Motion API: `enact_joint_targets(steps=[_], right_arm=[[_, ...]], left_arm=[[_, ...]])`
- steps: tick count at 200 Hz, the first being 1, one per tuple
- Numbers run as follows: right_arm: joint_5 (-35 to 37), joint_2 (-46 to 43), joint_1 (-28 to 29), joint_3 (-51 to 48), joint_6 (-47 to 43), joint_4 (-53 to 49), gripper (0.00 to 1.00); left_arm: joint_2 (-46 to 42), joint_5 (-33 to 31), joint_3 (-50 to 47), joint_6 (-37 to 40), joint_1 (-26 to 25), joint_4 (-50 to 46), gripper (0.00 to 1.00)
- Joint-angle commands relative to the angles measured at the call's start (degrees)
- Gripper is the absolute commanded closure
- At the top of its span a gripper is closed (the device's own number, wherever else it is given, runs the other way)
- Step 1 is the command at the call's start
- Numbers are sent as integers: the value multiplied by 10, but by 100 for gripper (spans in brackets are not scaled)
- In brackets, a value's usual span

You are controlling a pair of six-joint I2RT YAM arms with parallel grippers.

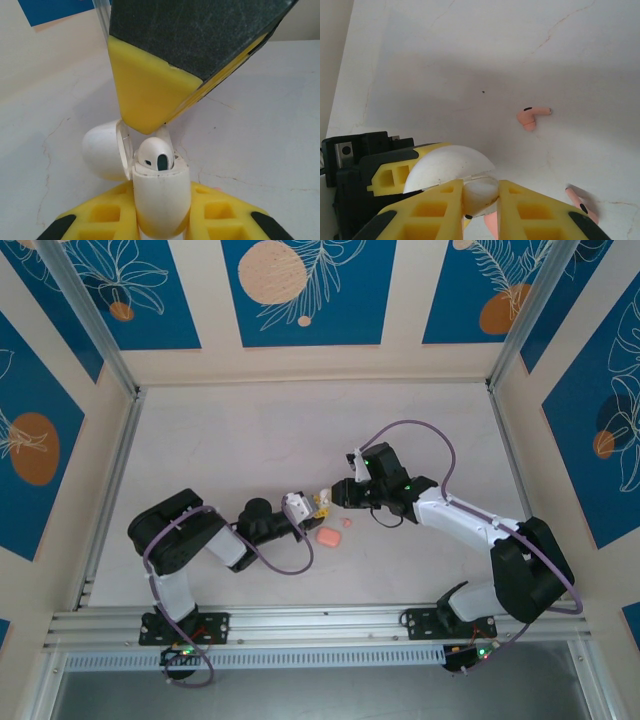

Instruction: Insert wireless bluetooth earbuds into charging case

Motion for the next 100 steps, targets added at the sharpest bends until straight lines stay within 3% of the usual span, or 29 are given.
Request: enact_joint_targets(steps=[1, 100], right_arm=[[4, -15, 7, -2, -11, -16, 78], [-1, -33, 6, -4, -1, -2, 68]], left_arm=[[-22, -3, 15, 0, -7, 26, 80], [-24, -2, 16, 2, -7, 26, 80]])
